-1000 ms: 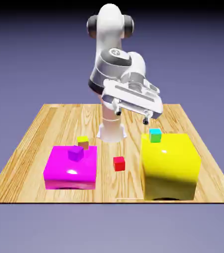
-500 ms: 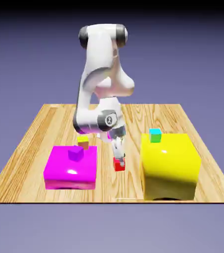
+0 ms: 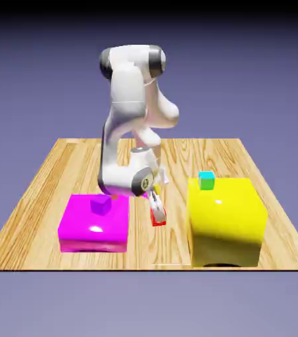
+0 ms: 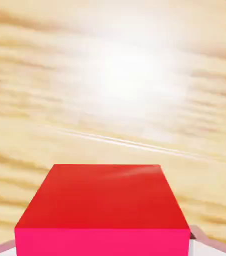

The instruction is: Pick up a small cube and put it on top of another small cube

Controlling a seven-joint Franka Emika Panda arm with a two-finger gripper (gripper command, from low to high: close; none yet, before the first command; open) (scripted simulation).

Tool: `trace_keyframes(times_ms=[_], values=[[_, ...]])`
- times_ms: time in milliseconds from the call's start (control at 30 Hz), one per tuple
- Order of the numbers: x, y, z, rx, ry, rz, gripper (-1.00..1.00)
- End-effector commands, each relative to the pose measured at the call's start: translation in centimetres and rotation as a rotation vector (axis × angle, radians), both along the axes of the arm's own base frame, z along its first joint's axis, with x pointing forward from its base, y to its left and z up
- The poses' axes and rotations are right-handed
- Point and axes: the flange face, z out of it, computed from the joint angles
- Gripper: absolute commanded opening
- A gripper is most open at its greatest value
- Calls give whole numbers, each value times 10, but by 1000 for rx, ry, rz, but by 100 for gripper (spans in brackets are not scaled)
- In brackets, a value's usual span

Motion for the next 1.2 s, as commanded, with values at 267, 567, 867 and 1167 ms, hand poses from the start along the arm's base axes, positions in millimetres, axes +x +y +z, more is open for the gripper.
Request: trace_keyframes(times_ms=[267, 567, 867, 1167], values=[[32, 8, 40, -10, -206, -516, -100], [69, -4, 78, 10, -416, -1140, -100], [85, -39, 121, 60, -561, -1781, -100], [71, -82, 156, 121, -599, -2430, -100]])
